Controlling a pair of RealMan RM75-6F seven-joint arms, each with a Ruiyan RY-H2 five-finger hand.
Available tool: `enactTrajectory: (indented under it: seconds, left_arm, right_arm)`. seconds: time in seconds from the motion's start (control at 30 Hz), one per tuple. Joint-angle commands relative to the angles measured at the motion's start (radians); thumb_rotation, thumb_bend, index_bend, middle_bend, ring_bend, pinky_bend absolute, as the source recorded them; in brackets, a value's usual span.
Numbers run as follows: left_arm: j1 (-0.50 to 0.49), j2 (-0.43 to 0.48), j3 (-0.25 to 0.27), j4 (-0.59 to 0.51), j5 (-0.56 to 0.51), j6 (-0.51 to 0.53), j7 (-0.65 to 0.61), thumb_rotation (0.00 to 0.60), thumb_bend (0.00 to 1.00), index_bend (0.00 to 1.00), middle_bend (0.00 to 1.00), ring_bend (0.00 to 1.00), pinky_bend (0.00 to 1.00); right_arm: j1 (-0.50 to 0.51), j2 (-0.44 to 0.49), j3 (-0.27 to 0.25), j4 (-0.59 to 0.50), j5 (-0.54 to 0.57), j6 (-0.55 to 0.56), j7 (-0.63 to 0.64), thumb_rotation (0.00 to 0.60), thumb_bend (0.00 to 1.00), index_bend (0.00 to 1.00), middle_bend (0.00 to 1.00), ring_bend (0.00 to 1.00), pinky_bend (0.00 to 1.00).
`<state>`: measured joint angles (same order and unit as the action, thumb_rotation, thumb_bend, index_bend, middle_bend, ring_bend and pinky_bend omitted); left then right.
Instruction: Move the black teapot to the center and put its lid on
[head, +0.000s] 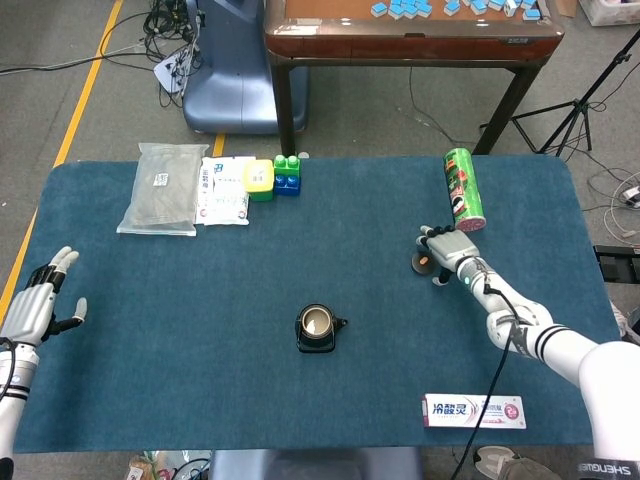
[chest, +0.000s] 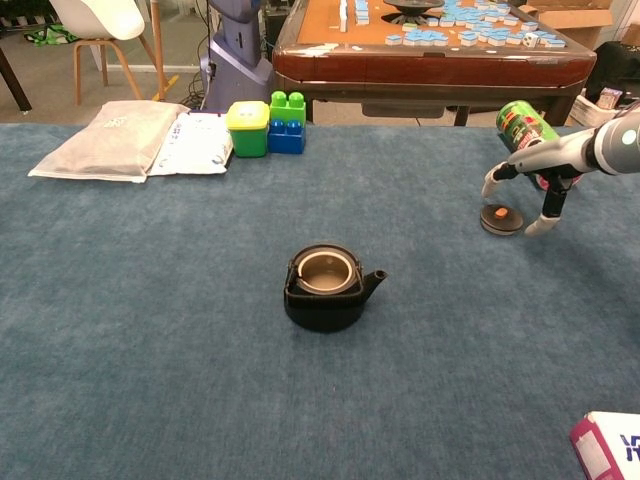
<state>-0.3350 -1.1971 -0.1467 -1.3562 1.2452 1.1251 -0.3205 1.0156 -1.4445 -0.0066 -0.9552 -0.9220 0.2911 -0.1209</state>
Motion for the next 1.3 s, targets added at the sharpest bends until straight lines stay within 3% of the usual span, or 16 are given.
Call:
enactTrajectory:
  seconds: [0.03, 0.77, 1.3]
  left_arm:
    - [0.001, -0.002, -0.002, 0.004, -0.002, -0.003, -0.003, 0.600, 0.49, 0.00, 0.00, 0.00, 0.00]
    - [0.019, -0.020, -0.002, 0.040, 0.015, -0.001, -0.039, 0.600, 0.49, 0.00, 0.00, 0.00, 0.00]
    - [0.018, -0.023, -0.007, 0.054, 0.016, -0.017, -0.054, 0.600, 0.49, 0.00, 0.00, 0.00, 0.00]
  right_arm:
    - [0.004, -0.006, -0.005, 0.006, 0.002, 0.000, -0.001, 0.600, 0.27, 0.15, 0.00, 0.00, 0.00]
    - [0.018, -0.068, -0.016, 0.076, 0.011, 0.002, 0.005, 0.600, 0.32, 0.20, 0.00, 0.00, 0.00]
    - [0.020, -0.058, -0.025, 0.050, 0.022, 0.022, -0.011, 0.600, 0.35, 0.28, 0.00, 0.00, 0.00]
